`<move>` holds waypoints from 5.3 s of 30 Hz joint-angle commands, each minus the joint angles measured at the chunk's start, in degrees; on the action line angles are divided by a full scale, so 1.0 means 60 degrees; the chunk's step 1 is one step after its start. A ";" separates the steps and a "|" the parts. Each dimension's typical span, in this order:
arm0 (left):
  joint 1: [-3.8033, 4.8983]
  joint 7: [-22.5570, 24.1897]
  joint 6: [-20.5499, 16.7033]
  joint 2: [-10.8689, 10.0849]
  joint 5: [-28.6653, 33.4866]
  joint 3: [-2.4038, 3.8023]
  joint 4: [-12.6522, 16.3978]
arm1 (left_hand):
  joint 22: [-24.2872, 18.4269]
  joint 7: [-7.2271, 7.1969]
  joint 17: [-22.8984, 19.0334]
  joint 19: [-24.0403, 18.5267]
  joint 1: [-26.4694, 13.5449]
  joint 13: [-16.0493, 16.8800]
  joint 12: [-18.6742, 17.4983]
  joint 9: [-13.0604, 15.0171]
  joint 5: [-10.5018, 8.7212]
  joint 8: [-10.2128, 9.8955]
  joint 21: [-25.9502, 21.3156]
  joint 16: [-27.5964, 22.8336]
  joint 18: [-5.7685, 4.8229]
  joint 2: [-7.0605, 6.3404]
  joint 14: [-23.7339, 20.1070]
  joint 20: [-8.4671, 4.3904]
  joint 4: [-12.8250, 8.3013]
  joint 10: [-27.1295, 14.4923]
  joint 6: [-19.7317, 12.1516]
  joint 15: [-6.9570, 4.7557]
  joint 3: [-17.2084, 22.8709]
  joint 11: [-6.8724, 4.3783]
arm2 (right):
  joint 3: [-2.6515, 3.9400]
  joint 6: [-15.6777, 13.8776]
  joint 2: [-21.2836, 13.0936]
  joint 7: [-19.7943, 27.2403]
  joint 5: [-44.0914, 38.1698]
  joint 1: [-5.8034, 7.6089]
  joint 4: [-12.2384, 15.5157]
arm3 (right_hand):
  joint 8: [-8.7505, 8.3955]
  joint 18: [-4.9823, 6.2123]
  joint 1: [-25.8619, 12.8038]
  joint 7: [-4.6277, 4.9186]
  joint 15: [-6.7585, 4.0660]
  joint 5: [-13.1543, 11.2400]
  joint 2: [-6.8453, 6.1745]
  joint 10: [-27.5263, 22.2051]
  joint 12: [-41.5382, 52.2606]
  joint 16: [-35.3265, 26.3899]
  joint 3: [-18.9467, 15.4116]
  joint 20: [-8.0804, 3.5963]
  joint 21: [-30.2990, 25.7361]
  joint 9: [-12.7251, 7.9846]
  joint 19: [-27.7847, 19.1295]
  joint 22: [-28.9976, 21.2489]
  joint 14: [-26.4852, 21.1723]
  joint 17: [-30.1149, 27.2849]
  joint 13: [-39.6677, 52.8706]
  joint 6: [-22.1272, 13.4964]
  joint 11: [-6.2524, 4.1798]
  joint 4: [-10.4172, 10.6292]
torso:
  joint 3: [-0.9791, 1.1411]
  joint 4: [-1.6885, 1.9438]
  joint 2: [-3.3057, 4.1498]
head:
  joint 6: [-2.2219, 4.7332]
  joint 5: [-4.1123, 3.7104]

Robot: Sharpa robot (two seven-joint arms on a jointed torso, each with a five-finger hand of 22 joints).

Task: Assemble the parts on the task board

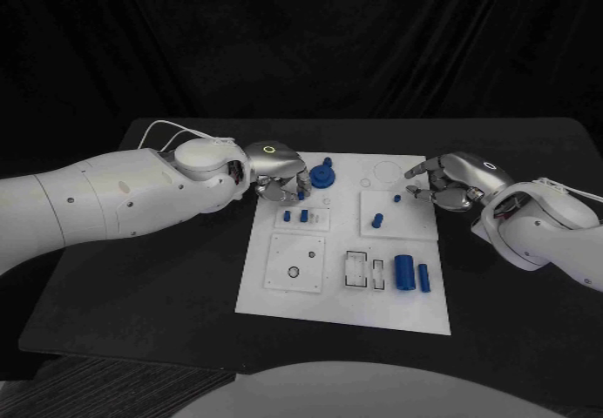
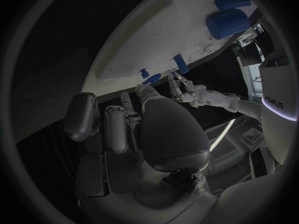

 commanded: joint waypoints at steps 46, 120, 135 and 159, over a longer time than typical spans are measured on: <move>-0.0034 0.3527 0.1367 -0.2380 1.3079 -0.0011 0.0744 | -0.3909 -0.0155 -0.4789 -1.1905 -0.0772 -0.0662 -0.0284 -0.0966 0.1398 -0.0560 -1.0224 -1.0032 0.0737 -0.0110 -1.0609 0.0034 0.2186 -0.7461 -0.2455 0.0254 -0.2231 0.0005 | 0.0008 -0.0238 -0.0944 -0.1402 -0.1972 0.2343 0.1259 | 0.0098 0.0331 0.0136 -0.0056 0.0217 -0.3399 -0.0920 -0.4827 -0.5590 -0.1100 -0.0253 0.0196 -0.1778 0.0025 -0.0566 0.0973 0.0271 0.0002 -0.4847 0.1410 0.0219 0.0196 | -0.0108 -0.0037 -0.0063 | 0.0000 -0.0301; -0.1302 0.4870 0.3510 -0.1934 1.6440 -0.0021 0.0828 | -1.1832 -0.0329 -0.5359 -1.3044 0.0106 -0.2059 -0.0711 -0.2379 0.3147 -0.0843 -1.0632 -1.1371 0.0977 0.1705 -1.0772 0.1416 0.2370 -0.9496 -0.6539 0.0898 -0.5169 0.0085 | 0.0005 0.1808 0.1169 0.0076 -0.3675 -0.0118 -0.0953 | -0.0746 0.0258 0.0839 -0.0373 0.0334 -0.3711 -0.1775 -0.5358 -1.1801 -0.1502 0.1941 0.0298 -0.1598 0.0125 -0.0476 0.1193 -0.0069 -0.0961 -1.1254 0.1239 0.0680 0.0100 | -0.0591 0.0160 -0.1025 | 0.0039 -0.0738; -0.1330 0.4710 0.3615 -0.1880 1.6439 -0.0021 0.0770 | -1.1803 -0.0299 -0.5343 -1.3028 0.0348 -0.2062 -0.0719 -0.2375 0.3471 -0.0835 -1.0624 -1.1343 0.0978 0.1797 -1.0743 0.1547 0.2267 -0.9530 -0.6585 0.1034 -0.5124 0.0135 | 0.0005 0.1693 0.1380 0.0208 -0.3675 -0.0294 -0.1293 | -0.0436 0.0307 0.0778 -0.0284 0.0298 -0.3684 -0.1739 -0.5107 -1.1767 -0.1712 0.2134 0.0267 -0.1917 0.0354 -0.0583 0.1120 -0.0180 -0.1244 -1.1330 0.1825 0.0625 -0.0089 | -0.0600 0.0157 -0.1022 | 0.0001 -0.0762; -0.1355 0.4469 0.3744 -0.1849 1.6439 -0.0021 0.0689 | -1.1649 0.0162 -0.5270 -1.2965 0.0707 -0.2026 -0.0513 -0.2296 0.3989 -0.0658 -1.0590 -1.1164 0.0989 0.1912 -1.0577 0.1758 0.1954 -0.9379 -0.5856 0.1262 -0.5043 0.0375 | 0.0006 0.1904 0.1628 0.0358 -0.3675 -0.0520 -0.1719 | -0.0193 0.0352 0.0858 -0.0091 0.0366 -0.2978 -0.1690 -0.4377 -1.1789 -0.2029 0.2889 0.0289 -0.2326 0.0723 -0.0690 0.1042 -0.0315 -0.1686 -1.1504 0.2326 0.0575 -0.0646 | -0.0613 0.0165 -0.1040 | 0.0000 -0.0737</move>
